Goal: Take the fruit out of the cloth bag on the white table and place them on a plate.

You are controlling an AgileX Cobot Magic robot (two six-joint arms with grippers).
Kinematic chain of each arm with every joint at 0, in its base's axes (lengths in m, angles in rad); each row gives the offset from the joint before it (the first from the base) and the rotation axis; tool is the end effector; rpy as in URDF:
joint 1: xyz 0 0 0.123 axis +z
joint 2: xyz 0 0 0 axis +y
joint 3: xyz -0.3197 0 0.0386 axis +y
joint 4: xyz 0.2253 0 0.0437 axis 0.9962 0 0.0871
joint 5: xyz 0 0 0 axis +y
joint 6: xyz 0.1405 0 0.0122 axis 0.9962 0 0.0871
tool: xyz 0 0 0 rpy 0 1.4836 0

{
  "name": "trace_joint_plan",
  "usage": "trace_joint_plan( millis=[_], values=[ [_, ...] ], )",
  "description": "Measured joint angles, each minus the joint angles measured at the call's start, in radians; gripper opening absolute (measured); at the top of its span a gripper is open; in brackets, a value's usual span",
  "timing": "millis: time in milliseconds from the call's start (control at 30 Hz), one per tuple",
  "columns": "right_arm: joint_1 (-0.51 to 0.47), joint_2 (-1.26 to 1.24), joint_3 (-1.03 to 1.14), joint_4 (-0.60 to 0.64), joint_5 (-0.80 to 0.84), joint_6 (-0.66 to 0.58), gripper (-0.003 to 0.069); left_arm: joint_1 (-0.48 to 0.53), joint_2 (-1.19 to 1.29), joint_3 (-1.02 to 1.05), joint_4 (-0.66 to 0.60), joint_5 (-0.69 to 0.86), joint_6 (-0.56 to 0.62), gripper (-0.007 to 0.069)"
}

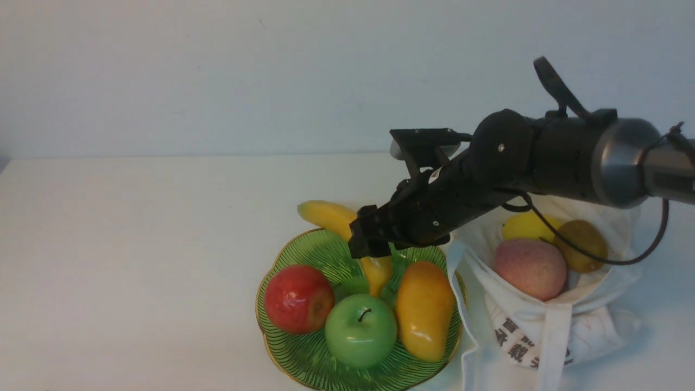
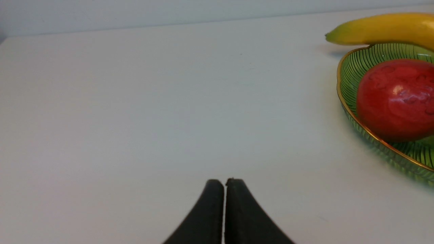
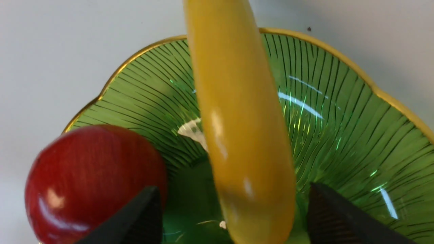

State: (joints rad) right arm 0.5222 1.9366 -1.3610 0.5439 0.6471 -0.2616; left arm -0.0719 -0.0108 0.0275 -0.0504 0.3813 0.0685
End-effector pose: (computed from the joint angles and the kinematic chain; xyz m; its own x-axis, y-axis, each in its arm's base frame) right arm 0.3493 0.2518 0.2047 -0.8569 -0.2883 -0.4273 -0.4534 0.8160 0.3587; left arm 0.0398 -0.0055 0.1549 -0.3026 0.0436 -0.9521 0.0962 0.9952 0.0150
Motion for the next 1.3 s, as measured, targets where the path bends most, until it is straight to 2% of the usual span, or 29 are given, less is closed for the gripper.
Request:
trace_joint_plan(
  millis=[33,100,200,333,433,500,533,567,667,700,800,867,933,1167,1300],
  values=[
    [0.000,0.000,0.000,0.000,0.017,0.000,0.0605,0.000,0.000,0.000,0.000,0.000,0.000,-0.0008],
    [0.000,-0.004,0.000,-0.001,0.046,0.000,0.0653,0.000,0.000,0.000,0.000,0.000,0.000,-0.0008],
    [0.000,-0.026,-0.011,-0.026,0.099,0.000,0.0682,0.000,0.000,0.000,0.000,0.000,0.000,-0.0008],
    [0.000,-0.077,-0.061,-0.088,0.193,0.000,0.0683,0.000,0.000,0.000,0.000,0.000,0.000,-0.0008],
    [0.000,-0.105,-0.110,-0.129,0.272,0.001,0.0658,0.000,0.000,0.000,0.000,0.000,0.000,-0.0008],
    [0.000,-0.119,-0.159,-0.155,0.342,0.008,0.0619,0.000,0.000,0.000,0.000,0.000,0.000,-0.0008],
    [0.000,-0.128,-0.204,-0.178,0.427,0.017,0.0557,0.000,0.000,0.000,0.000,0.000,0.000,-0.0008],
    [0.000,-0.132,-0.227,-0.187,0.457,0.022,0.0531,0.000,0.000,0.000,0.000,0.000,0.000,-0.0008],
    [0.000,-0.159,-0.307,-0.227,0.570,0.043,0.0356,0.000,0.000,0.000,0.000,0.000,0.000,-0.0008],
    [0.000,-0.169,-0.317,-0.235,0.574,0.046,0.0318,0.000,0.000,0.000,0.000,0.000,0.000,-0.0008],
    [0.000,-0.246,-0.327,-0.276,0.589,0.084,0.0115,0.000,0.000,0.000,0.000,0.000,0.000,-0.0008],
    [0.000,-0.320,-0.315,-0.307,0.597,0.115,0.0037,0.000,0.000,0.000,0.000,0.000,0.000,-0.0008],
    [0.000,-0.412,-0.288,-0.344,0.598,0.142,0.0000,0.000,0.000,0.000,0.000,0.000,0.000,-0.0008],
    [0.000,-0.754,-0.116,-0.480,0.607,0.227,-0.0014,0.000,0.000,0.000,0.000,0.000,0.000,-0.0008],
    [0.000,-1.028,0.136,-0.549,0.561,0.285,-0.0014,0.000,0.000,0.000,0.000,0.000,0.000,-0.0008]
  ],
)
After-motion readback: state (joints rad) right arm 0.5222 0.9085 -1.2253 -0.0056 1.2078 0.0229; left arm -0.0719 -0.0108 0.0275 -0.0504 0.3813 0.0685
